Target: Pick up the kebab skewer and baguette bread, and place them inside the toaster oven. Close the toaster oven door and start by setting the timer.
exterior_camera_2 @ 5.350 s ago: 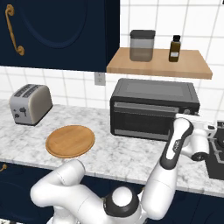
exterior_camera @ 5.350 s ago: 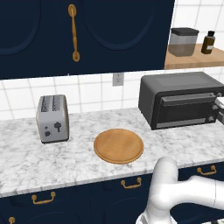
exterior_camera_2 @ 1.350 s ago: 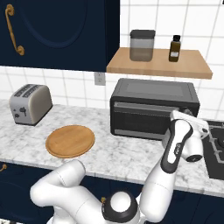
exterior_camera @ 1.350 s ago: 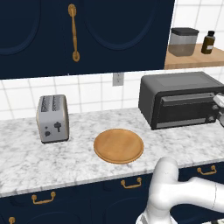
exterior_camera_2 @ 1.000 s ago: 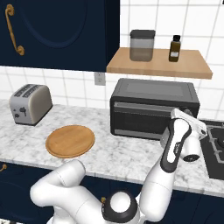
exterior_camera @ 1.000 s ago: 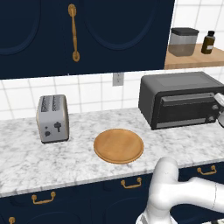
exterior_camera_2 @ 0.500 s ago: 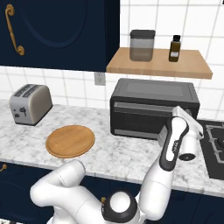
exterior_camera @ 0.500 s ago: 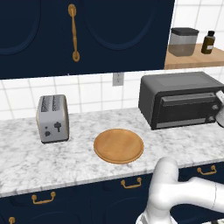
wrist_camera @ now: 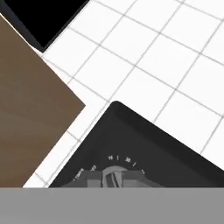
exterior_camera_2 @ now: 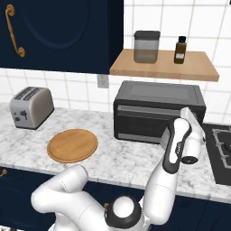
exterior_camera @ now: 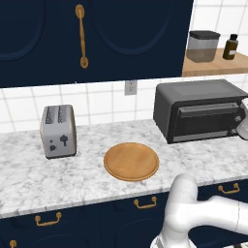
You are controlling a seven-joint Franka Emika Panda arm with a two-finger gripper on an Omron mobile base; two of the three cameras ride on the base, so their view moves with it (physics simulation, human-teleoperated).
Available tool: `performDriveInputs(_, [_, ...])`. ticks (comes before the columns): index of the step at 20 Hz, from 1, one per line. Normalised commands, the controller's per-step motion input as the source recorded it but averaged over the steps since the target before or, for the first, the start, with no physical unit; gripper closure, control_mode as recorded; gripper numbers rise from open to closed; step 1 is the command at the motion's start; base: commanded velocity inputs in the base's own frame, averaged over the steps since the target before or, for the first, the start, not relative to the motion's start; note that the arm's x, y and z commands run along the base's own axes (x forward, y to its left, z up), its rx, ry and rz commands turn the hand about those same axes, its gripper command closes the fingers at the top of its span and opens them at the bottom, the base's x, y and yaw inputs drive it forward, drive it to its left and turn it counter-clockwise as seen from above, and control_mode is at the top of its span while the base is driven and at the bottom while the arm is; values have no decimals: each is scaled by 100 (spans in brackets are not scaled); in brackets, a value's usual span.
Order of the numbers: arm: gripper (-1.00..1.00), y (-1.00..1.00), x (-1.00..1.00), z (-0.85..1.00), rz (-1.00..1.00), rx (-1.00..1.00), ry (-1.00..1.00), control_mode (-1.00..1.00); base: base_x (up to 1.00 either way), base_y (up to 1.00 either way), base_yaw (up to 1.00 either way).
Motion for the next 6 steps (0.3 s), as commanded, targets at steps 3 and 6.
performDriveInputs(3, [100, 0, 0, 0, 0, 22, 0, -100, 0, 0, 0])
performDriveInputs(6, [100, 0, 0, 0, 0, 21, 0, -100, 0, 0, 0])
